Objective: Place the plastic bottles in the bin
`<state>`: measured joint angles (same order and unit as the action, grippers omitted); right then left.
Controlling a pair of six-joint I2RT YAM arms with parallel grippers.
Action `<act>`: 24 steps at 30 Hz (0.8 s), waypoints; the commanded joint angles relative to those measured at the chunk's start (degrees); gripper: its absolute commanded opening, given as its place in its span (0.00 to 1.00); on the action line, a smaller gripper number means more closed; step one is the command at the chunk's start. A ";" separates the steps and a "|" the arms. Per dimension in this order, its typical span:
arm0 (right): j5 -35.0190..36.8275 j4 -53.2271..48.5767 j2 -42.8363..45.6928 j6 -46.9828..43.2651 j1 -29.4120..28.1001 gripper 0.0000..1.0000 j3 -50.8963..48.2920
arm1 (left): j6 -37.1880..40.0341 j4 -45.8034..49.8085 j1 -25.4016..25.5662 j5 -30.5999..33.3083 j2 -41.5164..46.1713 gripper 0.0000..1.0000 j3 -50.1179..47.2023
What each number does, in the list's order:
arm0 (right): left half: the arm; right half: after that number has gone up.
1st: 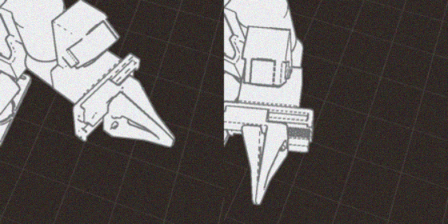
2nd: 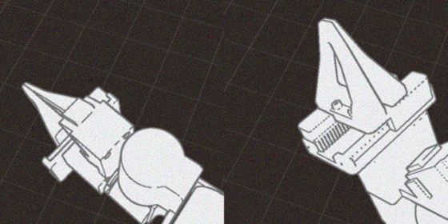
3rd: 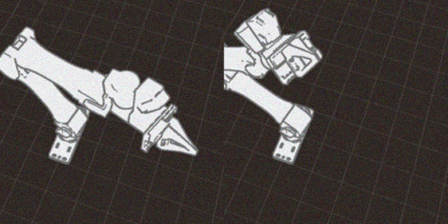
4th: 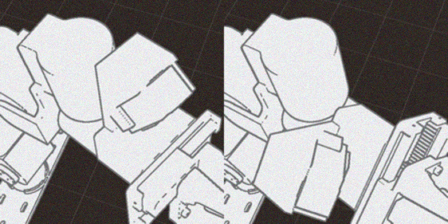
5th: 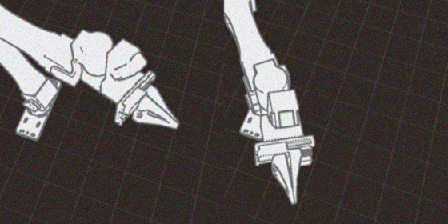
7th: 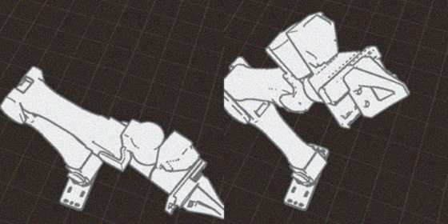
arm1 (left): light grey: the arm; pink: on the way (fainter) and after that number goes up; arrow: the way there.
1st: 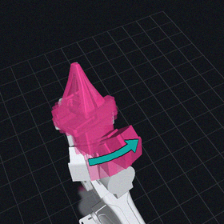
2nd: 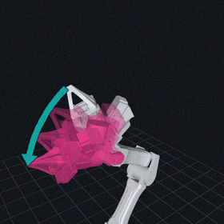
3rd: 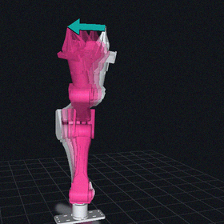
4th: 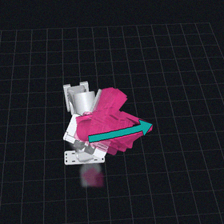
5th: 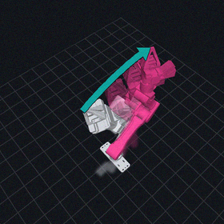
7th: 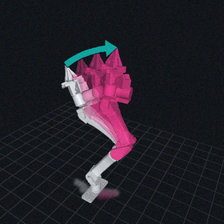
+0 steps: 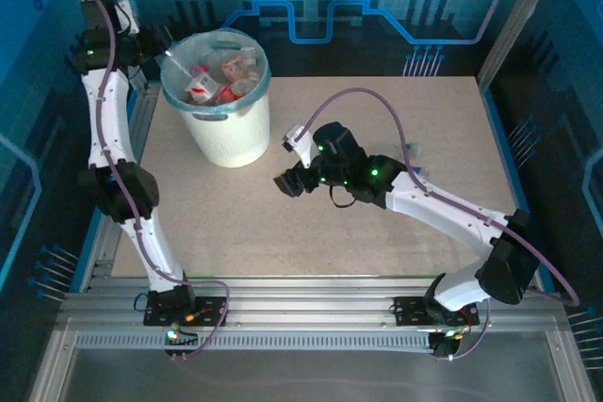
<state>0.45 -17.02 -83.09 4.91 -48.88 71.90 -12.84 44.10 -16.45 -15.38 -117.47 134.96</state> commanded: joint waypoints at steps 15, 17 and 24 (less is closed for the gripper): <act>0.06 -0.63 -0.37 -0.24 -2.70 0.79 2.03 | 12.37 -2.85 9.20 -2.32 13.47 0.50 -20.47; 0.33 -0.74 -0.20 -0.22 -2.77 0.78 1.76 | 12.64 -2.95 10.38 -1.75 13.53 0.50 -22.12; 1.02 -0.76 0.98 -0.48 -2.78 0.78 0.52 | 13.62 -1.59 11.52 4.60 12.63 0.50 -27.31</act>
<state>0.91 -17.15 -83.79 4.89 -50.72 72.86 -2.81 32.91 -6.50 -13.93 -102.74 112.29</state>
